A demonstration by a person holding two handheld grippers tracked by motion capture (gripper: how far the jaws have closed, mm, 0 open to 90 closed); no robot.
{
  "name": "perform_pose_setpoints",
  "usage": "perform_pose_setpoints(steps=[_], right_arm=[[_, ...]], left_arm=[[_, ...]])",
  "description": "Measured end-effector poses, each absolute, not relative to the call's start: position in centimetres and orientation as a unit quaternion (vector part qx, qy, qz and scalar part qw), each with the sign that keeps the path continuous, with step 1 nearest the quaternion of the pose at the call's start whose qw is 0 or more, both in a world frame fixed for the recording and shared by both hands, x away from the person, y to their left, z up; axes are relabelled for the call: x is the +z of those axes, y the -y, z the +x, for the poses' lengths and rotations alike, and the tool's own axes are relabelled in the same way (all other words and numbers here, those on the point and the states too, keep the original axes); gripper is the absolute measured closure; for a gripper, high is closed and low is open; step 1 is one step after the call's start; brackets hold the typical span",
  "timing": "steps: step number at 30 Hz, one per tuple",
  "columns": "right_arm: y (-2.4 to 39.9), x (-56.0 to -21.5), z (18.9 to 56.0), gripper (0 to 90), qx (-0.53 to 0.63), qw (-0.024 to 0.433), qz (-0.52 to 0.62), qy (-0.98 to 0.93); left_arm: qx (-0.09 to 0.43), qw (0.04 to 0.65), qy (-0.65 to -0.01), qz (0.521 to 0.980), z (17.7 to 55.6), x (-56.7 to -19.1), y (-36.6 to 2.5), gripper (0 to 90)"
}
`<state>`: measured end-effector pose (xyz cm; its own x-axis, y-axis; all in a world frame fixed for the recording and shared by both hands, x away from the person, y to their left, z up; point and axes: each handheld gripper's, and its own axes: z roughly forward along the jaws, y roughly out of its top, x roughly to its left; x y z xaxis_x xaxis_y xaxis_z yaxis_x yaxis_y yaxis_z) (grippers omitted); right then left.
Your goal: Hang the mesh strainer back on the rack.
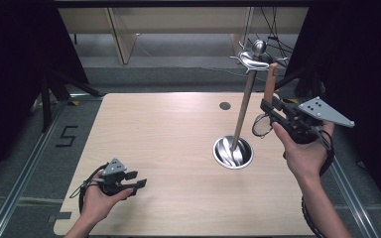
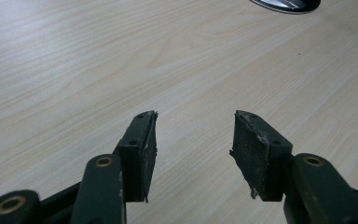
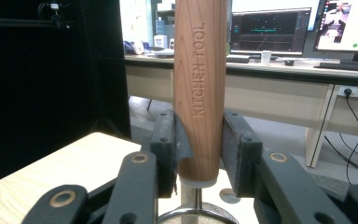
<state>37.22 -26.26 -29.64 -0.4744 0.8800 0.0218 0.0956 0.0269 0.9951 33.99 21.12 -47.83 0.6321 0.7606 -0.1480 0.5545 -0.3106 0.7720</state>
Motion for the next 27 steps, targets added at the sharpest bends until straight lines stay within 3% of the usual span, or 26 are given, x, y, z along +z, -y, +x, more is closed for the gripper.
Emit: perform_pose_setpoints(steps=[21, 27], right_arm=[[25.65, -30.22, 37.62, 67.4, 0.578, 0.331, 0.386, -0.638], [25.6, -30.16, 37.36, 58.5, 0.573, 0.335, 0.388, -0.639]], left_arm=[[0.121, 0.417, -0.409, 0.803, 33.97, -47.69, -21.29, 48.5], [0.122, 0.417, -0.408, 0.803, 33.97, -47.71, -21.27, 48.5]])
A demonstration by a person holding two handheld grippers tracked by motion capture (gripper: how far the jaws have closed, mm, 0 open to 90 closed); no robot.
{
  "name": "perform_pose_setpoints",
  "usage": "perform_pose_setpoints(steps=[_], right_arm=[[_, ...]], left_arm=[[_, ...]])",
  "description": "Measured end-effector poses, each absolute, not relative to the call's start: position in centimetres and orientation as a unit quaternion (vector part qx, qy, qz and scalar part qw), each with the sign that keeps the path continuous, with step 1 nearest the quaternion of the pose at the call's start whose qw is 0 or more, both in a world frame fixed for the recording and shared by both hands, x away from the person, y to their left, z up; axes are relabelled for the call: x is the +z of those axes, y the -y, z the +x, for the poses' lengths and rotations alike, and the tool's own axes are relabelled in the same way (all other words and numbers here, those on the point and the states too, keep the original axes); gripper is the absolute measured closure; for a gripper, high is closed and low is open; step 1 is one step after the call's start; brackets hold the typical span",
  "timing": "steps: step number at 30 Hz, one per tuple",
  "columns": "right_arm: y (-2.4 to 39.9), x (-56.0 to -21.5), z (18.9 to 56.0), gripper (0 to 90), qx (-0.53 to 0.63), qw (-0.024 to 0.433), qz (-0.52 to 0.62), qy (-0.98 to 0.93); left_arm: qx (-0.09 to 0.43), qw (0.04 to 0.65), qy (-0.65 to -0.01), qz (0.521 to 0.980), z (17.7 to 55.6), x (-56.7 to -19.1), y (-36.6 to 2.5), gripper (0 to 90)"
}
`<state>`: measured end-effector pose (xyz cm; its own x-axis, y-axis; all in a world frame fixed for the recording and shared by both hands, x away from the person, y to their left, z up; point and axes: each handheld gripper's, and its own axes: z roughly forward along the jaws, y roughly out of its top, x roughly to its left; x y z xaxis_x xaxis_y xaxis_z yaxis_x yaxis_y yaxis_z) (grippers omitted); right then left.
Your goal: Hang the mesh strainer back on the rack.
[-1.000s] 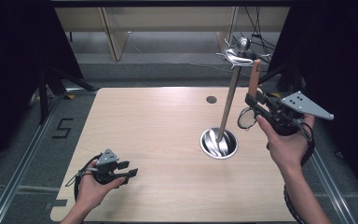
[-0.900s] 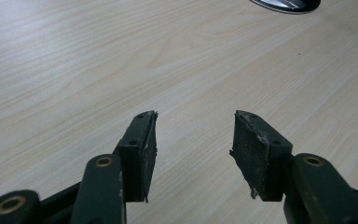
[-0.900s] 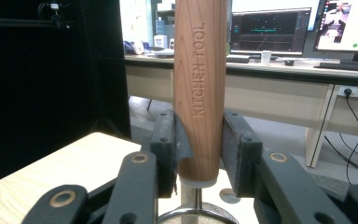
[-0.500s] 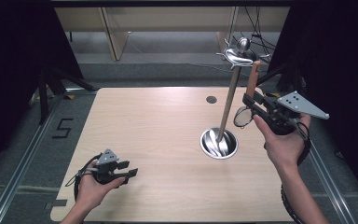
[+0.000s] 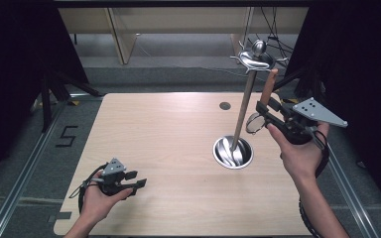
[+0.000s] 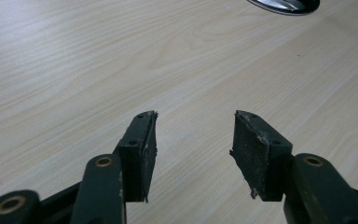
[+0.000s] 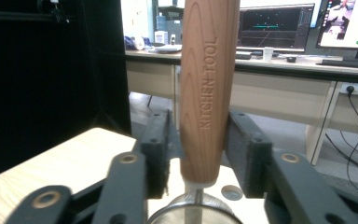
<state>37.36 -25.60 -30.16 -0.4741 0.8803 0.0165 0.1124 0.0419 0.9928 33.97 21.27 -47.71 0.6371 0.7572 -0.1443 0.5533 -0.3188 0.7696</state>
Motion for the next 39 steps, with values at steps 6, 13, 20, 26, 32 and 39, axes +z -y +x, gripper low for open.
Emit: perform_pose_setpoints(steps=[6, 13, 20, 26, 32, 39], right_arm=[[26.0, -30.2, 36.7, 47.9, 0.559, 0.359, 0.377, -0.645], [27.7, -30.8, 36.2, 43.5, 0.544, 0.361, 0.39, -0.649], [28.8, -31.8, 35.9, 42.6, 0.528, 0.357, 0.404, -0.656], [30.0, -33.1, 35.9, 42.2, 0.509, 0.362, 0.407, -0.666], [31.1, -35.4, 35.7, 42.1, 0.49, 0.341, 0.441, -0.67], [32.6, -37.7, 35.7, 41.9, 0.466, 0.332, 0.454, -0.683]], left_arm=[[0.122, 0.417, -0.409, 0.803, 34.0, -47.7, -21.3, 48.5], [0.122, 0.415, -0.408, 0.803, 34.0, -47.7, -21.3, 48.5], [0.124, 0.419, -0.412, 0.8, 34.0, -47.8, -21.2, 48.4], [0.122, 0.414, -0.41, 0.804, 34.0, -47.8, -21.2, 48.3], [0.119, 0.415, -0.413, 0.802, 34.0, -47.9, -21.1, 48.2], [0.122, 0.416, -0.414, 0.8, 34.0, -48.0, -21.1, 48.2]])
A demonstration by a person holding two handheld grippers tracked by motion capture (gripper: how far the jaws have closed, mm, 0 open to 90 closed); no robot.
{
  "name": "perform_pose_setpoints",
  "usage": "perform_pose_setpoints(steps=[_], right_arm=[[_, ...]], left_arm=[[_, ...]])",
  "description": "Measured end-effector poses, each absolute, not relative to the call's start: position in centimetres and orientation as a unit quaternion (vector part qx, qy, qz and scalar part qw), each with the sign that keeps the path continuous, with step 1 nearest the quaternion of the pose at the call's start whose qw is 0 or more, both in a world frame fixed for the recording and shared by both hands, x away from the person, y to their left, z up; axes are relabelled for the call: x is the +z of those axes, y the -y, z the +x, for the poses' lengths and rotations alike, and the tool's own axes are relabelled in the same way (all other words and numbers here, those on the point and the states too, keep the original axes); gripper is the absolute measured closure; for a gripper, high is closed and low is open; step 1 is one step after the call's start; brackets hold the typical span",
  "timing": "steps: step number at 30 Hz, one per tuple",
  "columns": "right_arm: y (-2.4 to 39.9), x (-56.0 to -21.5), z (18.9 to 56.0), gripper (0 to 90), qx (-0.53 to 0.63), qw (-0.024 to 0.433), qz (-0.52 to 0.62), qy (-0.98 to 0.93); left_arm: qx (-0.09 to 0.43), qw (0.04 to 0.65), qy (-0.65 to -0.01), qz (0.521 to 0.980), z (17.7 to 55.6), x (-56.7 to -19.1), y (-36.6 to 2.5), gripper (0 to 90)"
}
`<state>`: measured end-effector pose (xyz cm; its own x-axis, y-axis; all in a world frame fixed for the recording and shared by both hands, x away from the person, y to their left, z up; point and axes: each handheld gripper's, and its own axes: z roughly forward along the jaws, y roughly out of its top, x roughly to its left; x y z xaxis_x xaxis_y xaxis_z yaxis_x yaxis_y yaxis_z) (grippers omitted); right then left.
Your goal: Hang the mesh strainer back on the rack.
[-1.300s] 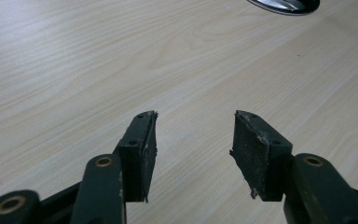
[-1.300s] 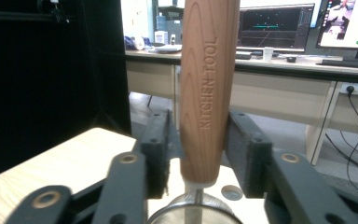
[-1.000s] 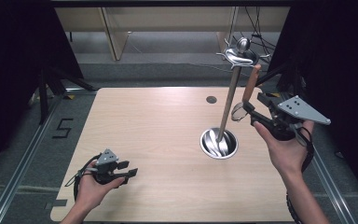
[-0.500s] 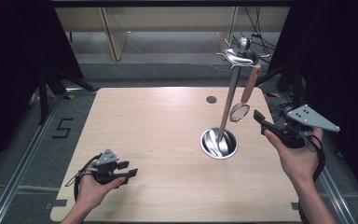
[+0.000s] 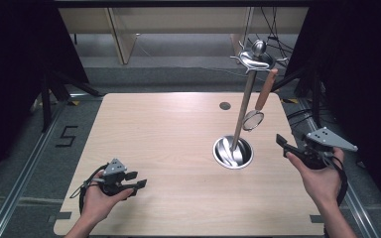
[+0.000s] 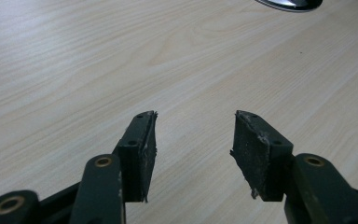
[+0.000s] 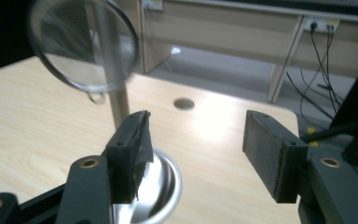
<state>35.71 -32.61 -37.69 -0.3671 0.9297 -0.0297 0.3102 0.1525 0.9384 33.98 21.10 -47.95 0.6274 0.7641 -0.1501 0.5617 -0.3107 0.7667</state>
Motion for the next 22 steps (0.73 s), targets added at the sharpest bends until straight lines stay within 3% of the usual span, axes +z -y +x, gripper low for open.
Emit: perform_pose_setpoints(steps=[11, 22], right_arm=[[34.8, -42.9, 35.0, 44.2, 0.433, 0.293, 0.5, -0.691], [36.4, -44.4, 34.7, 52.3, 0.427, 0.28, 0.521, -0.684]], left_arm=[[0.117, 0.425, -0.422, 0.793, 33.9, -48.1, -20.8, 47.9], [0.115, 0.421, -0.415, 0.798, 34.0, -47.9, -20.9, 47.0]])
